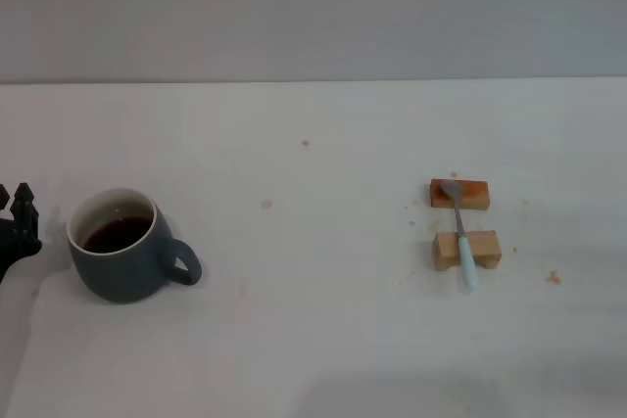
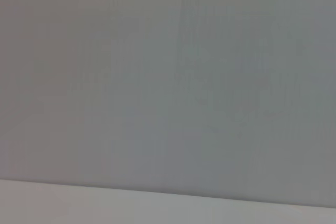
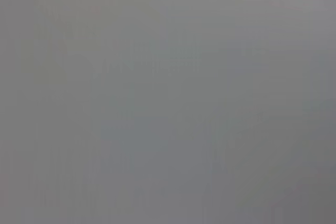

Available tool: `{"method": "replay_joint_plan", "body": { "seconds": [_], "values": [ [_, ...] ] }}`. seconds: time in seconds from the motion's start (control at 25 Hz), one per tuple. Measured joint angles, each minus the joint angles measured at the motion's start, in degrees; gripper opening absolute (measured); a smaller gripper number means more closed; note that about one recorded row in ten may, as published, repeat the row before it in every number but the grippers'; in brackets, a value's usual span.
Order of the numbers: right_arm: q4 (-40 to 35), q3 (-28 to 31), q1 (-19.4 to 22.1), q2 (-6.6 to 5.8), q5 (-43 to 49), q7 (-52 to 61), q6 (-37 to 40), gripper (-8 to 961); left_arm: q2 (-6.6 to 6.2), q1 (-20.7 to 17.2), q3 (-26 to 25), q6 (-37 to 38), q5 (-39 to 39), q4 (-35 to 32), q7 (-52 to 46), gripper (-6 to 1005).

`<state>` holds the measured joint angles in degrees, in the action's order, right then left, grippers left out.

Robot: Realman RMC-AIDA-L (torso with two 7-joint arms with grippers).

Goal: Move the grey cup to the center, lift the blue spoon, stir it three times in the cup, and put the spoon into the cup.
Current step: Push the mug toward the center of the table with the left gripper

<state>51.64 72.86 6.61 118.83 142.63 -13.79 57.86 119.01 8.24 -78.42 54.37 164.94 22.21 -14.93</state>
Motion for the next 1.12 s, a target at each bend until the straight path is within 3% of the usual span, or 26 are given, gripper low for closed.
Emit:
{"method": "replay_joint_plan", "body": {
  "seconds": [0.52, 0.56, 1.12],
  "values": [
    [1.1, 0.0, 0.6, 0.0, 0.0, 0.0, 0.1, 841, 0.02, -0.1, 6.7, 0.6, -2.5, 0.1, -0.9, -2],
    [1.1, 0.0, 0.6, 0.0, 0.1, 0.0, 0.1, 841, -0.07, -0.1, 9.1, 1.2, -4.4, 0.1, -1.0, -2],
    [1.2, 0.0, 0.4, 0.0, 0.1, 0.0, 0.1, 841, -0.29, -0.6, 13.6, 2.9, -5.3, 1.4, -1.2, -2]
  ]
}}
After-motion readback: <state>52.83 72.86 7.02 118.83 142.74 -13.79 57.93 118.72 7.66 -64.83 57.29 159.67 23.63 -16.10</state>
